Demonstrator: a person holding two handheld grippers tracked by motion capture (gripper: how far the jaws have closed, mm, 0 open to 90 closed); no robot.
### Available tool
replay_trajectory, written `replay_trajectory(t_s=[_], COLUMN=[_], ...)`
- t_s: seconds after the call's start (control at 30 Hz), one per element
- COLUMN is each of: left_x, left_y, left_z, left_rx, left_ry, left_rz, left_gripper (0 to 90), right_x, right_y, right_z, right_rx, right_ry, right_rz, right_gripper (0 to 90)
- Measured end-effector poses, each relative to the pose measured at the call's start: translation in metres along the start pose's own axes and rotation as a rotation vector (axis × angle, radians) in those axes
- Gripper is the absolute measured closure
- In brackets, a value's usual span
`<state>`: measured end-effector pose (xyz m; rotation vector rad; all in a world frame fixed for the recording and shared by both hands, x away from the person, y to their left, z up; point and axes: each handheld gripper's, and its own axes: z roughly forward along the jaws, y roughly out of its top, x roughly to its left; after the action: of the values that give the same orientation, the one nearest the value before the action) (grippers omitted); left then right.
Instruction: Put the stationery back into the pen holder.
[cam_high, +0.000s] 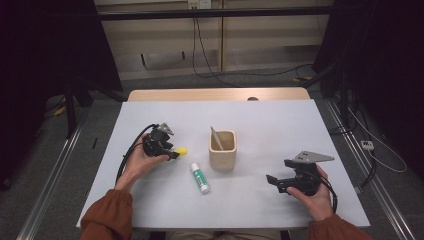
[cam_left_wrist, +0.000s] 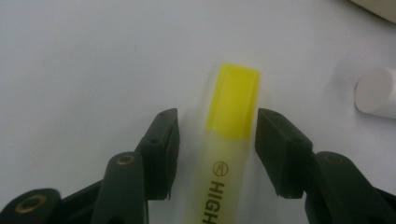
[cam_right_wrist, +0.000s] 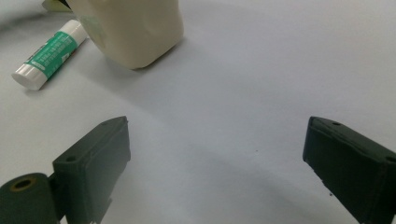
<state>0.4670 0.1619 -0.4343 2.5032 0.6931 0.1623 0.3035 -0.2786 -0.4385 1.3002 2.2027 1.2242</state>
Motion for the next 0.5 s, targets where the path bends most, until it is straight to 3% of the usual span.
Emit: replay_trajectory(t_s=[0.1,0.27,0.5], left_x=[0.0001,-0.0017,-0.0018], left_y=[-0.0005,0.0009,0.0013], left_z=[0.0,0.0036,0.0045], left_rx=[0.005,0.03,0.029], left_ry=[-0.008,-0.012,-0.02], left_rz=[-0.006,0.019,0.011], left_gripper=[54.8,57.8,61.9], right_x=[-0.0002,0.0002,0.0003], right_y=[-0.0001,0.0001,0.0001], right_z=[0.0001,0.0003,0.0004], right_rx=[-0.001,0.0,0.001], right_ry=[0.0,0.001,0.001], right_rz=[0.001,-0.002,-0.001], right_gripper=[7.4,7.2,7.2])
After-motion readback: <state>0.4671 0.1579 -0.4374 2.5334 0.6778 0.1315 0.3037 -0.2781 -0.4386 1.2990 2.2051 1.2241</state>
